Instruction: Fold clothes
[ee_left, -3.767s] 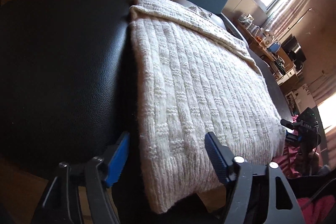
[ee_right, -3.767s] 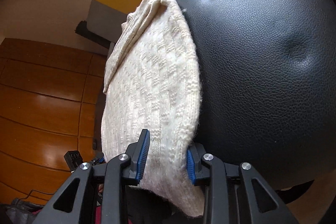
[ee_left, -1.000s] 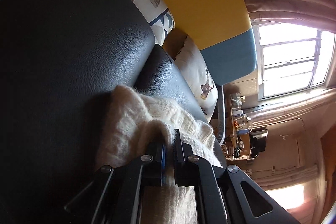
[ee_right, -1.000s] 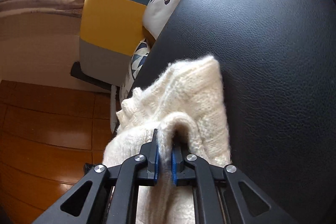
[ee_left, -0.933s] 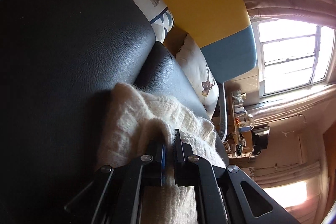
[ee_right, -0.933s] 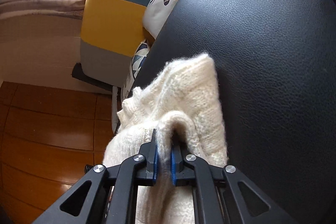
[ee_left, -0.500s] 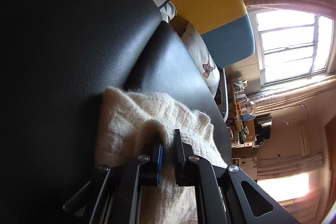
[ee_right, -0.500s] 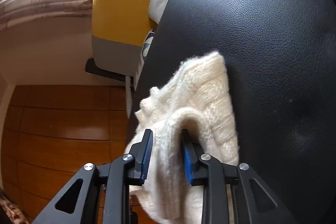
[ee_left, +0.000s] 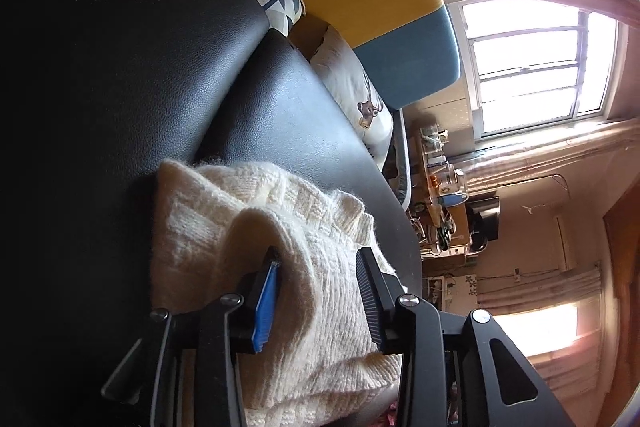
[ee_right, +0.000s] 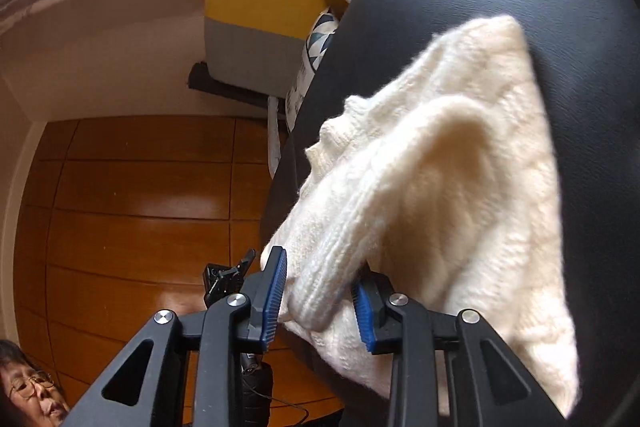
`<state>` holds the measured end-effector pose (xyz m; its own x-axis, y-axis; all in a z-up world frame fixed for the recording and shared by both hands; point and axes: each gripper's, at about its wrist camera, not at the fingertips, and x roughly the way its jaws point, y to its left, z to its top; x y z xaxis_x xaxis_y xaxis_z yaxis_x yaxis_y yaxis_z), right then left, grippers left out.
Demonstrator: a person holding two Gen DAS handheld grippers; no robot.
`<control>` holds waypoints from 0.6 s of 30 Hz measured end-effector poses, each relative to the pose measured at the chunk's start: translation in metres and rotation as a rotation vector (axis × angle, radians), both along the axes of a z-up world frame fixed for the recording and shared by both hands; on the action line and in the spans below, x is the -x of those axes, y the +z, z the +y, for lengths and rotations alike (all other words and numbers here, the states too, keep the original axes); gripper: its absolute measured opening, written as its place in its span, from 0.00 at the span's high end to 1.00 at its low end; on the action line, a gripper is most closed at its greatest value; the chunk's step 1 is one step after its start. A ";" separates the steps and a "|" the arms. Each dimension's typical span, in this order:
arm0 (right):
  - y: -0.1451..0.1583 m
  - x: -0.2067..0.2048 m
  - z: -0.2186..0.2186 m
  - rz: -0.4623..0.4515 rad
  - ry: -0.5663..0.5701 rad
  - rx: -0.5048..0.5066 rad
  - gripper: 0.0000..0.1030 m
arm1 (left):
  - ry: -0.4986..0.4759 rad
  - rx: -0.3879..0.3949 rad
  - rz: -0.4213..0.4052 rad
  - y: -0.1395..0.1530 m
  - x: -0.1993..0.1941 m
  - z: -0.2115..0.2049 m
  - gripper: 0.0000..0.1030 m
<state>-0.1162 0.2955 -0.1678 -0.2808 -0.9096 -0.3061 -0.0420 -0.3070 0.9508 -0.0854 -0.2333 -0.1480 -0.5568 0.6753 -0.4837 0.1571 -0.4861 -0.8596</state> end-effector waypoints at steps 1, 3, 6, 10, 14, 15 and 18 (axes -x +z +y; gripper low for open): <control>0.002 0.004 -0.001 0.007 -0.004 0.008 0.68 | -0.007 -0.029 -0.002 -0.001 0.003 -0.001 0.64; 0.005 0.013 0.000 0.021 -0.024 0.018 0.68 | 0.010 -0.069 -0.004 -0.002 0.013 -0.005 0.64; 0.009 0.029 0.007 0.043 -0.063 0.031 0.68 | 0.036 -0.095 -0.017 -0.004 0.032 -0.013 0.63; 0.005 0.059 0.002 0.016 -0.144 0.016 0.68 | 0.091 -0.151 -0.085 -0.022 0.062 -0.020 0.63; -0.011 0.069 0.018 -0.051 -0.262 0.026 0.68 | 0.177 -0.294 -0.152 -0.042 0.074 -0.029 0.63; -0.014 0.071 0.020 -0.062 -0.286 0.028 0.68 | 0.201 -0.287 -0.147 -0.042 0.074 -0.031 0.63; -0.013 0.071 0.020 -0.050 -0.300 0.030 0.68 | 0.232 -0.253 -0.126 -0.036 0.065 -0.040 0.57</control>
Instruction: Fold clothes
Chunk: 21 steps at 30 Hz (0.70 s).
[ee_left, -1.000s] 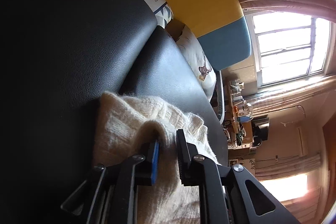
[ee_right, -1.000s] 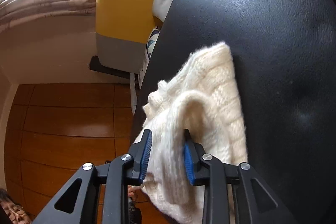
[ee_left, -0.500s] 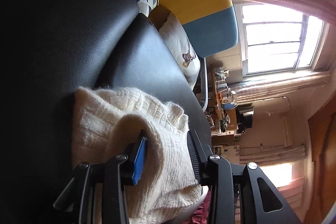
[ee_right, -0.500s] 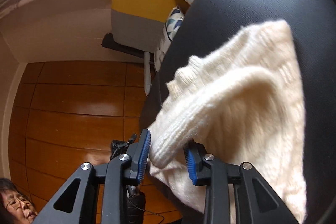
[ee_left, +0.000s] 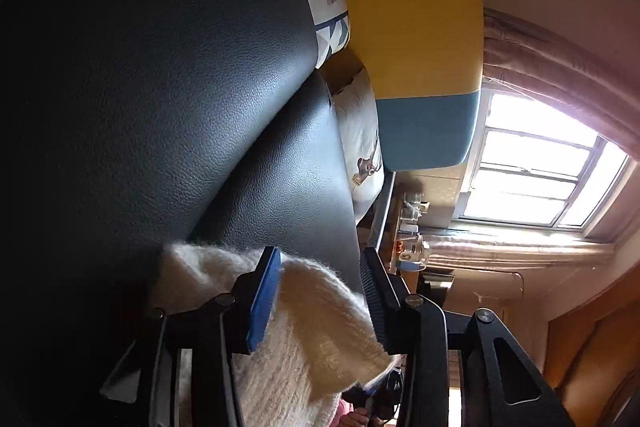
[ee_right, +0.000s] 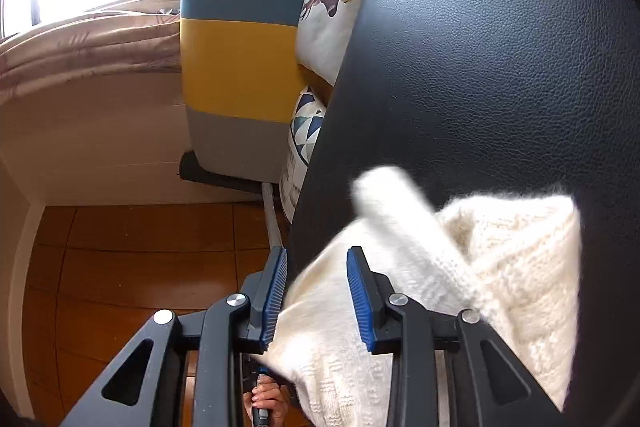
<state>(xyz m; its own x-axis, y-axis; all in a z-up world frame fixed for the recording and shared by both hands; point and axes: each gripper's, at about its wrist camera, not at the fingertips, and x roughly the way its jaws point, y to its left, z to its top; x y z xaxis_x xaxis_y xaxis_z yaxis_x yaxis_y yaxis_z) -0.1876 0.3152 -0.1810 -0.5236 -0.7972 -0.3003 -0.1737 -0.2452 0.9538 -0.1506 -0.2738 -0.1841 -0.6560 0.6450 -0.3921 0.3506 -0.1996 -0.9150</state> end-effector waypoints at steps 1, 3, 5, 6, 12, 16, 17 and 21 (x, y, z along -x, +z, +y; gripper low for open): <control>0.004 -0.002 0.000 0.016 0.001 -0.012 0.68 | 0.007 0.022 0.000 0.003 -0.005 -0.004 0.56; 0.013 -0.004 -0.001 0.055 0.013 -0.040 0.68 | 0.001 0.117 0.013 0.012 -0.016 -0.010 0.56; 0.022 -0.005 -0.001 0.088 0.027 -0.084 0.68 | -0.035 0.226 0.041 0.024 -0.029 -0.011 0.55; 0.027 -0.012 0.000 0.103 0.037 -0.119 0.68 | -0.068 0.291 0.057 0.030 -0.035 -0.007 0.55; 0.060 -0.063 -0.024 0.158 0.137 -0.438 0.68 | -0.285 0.631 0.144 0.051 -0.070 0.028 0.55; 0.066 -0.096 -0.038 0.190 0.175 -0.689 0.68 | -0.389 0.869 0.215 0.065 -0.074 0.062 0.55; 0.067 -0.098 -0.041 0.194 0.176 -0.748 0.68 | -0.418 0.916 0.231 0.066 -0.074 0.070 0.55; 0.052 -0.091 -0.048 0.141 0.195 -0.831 0.68 | -0.497 1.058 0.208 0.056 -0.067 0.096 0.55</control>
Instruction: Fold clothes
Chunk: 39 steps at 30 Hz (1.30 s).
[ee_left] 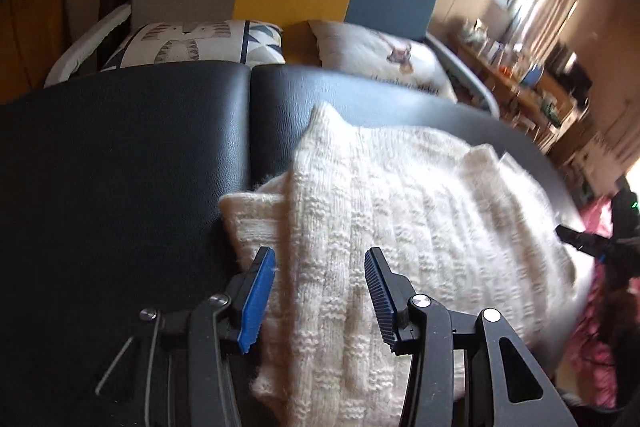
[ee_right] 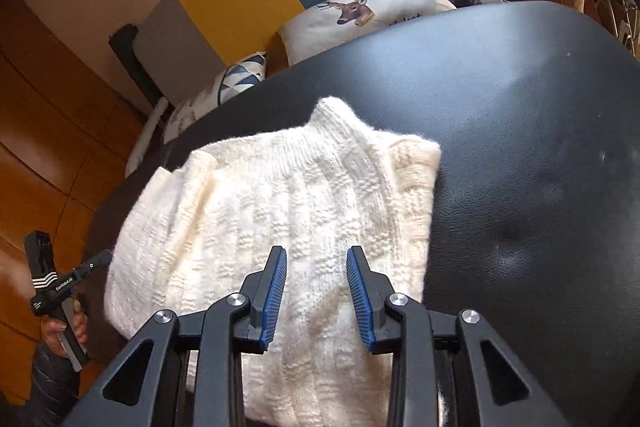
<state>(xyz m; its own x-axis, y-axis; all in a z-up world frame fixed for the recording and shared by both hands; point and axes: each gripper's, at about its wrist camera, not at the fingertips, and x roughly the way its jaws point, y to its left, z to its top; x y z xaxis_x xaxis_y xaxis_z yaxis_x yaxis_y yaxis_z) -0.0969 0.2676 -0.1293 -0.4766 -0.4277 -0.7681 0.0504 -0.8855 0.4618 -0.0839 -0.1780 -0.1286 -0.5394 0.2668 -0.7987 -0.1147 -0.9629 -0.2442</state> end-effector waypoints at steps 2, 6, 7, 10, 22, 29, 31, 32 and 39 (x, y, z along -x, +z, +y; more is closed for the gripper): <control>-0.005 0.000 -0.001 -0.015 0.001 -0.014 0.68 | 0.004 0.041 -0.018 -0.007 0.003 0.006 0.55; -0.010 0.000 -0.003 -0.028 0.008 -0.040 0.71 | 0.056 -0.038 0.033 0.002 -0.011 -0.003 0.94; -0.010 0.001 -0.003 -0.029 0.011 -0.047 0.71 | 0.080 -0.085 0.053 0.008 -0.019 -0.007 0.94; -0.011 -0.001 -0.001 -0.026 0.030 -0.091 0.71 | 0.186 -0.260 0.010 0.009 -0.045 -0.036 0.95; -0.023 -0.004 0.013 -0.005 0.013 0.010 0.71 | 0.295 -0.153 0.030 0.020 -0.056 -0.050 0.72; -0.024 -0.003 0.014 0.003 -0.007 0.041 0.71 | -0.089 0.040 0.103 0.049 0.015 0.052 0.63; -0.023 -0.001 0.013 0.003 0.001 0.037 0.71 | -0.161 0.088 0.070 0.038 0.042 0.074 0.63; -0.024 -0.001 0.013 0.004 0.005 0.037 0.71 | -0.186 0.081 0.044 0.032 0.054 0.080 0.63; -0.025 -0.001 0.014 0.018 0.033 0.040 0.71 | -0.354 0.027 -0.171 -0.013 0.111 0.114 0.62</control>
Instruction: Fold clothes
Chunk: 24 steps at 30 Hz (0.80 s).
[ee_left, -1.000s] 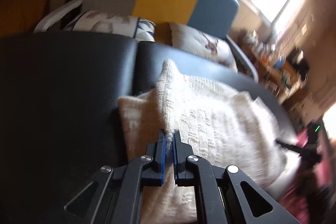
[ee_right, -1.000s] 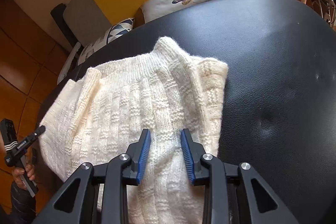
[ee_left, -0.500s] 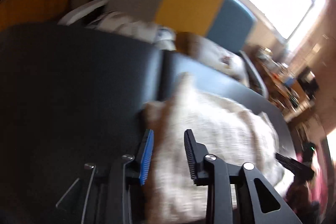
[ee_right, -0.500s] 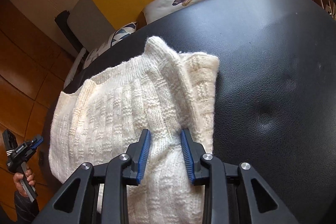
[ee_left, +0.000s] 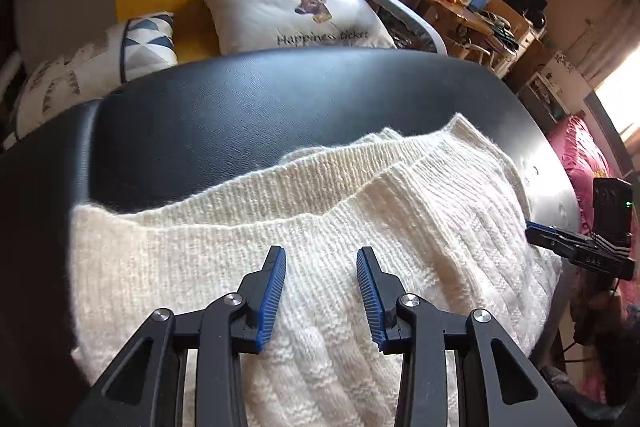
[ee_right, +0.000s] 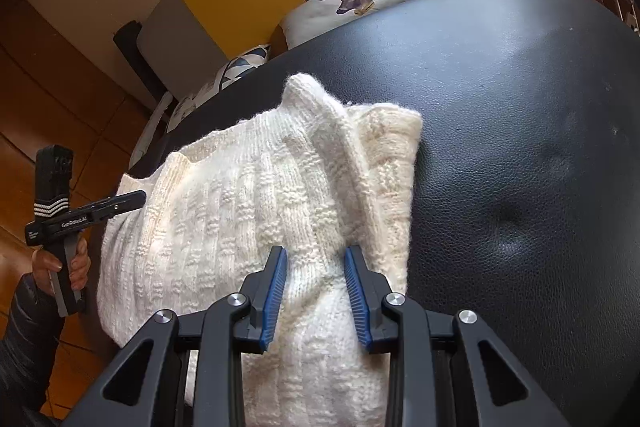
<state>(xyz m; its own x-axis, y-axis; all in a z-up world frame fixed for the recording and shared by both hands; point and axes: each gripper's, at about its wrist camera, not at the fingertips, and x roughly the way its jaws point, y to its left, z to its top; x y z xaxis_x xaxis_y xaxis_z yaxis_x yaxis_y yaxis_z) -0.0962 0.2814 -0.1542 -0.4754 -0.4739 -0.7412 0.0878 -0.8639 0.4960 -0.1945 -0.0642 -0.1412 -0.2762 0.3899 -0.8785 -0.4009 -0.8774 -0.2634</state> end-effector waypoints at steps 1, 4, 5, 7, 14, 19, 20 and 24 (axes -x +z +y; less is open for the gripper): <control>0.000 0.000 0.000 -0.001 0.002 -0.001 0.71 | -0.005 0.016 -0.010 -0.005 0.002 0.002 0.60; 0.004 0.001 -0.002 -0.006 0.006 -0.021 0.71 | -0.031 0.040 -0.003 -0.013 0.000 0.009 0.66; 0.006 0.002 -0.004 -0.004 0.009 -0.034 0.71 | -0.013 0.046 0.014 -0.013 -0.003 0.009 0.74; 0.011 0.001 -0.009 0.016 0.021 -0.080 0.71 | 0.037 0.061 0.068 -0.012 -0.010 0.008 0.94; 0.041 0.003 -0.042 0.152 0.077 -0.196 0.71 | 0.253 -0.058 0.343 0.018 -0.032 -0.012 0.95; 0.043 0.032 -0.085 0.151 0.169 -0.229 0.71 | 0.287 -0.012 0.295 -0.012 -0.009 -0.020 0.95; 0.039 0.038 -0.096 0.138 0.196 -0.236 0.71 | 0.278 -0.018 0.258 -0.020 -0.006 -0.020 0.94; 0.029 0.067 -0.131 0.100 0.272 -0.240 0.71 | 0.281 -0.051 0.246 -0.026 -0.006 -0.025 0.93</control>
<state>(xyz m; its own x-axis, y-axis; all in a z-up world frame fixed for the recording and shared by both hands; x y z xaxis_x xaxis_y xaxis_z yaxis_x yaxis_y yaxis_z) -0.1627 0.1506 -0.1249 -0.4317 -0.4111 -0.8029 0.3680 -0.8929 0.2593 -0.1884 -0.0888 -0.1669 -0.5788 0.3100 -0.7542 -0.2026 -0.9506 -0.2353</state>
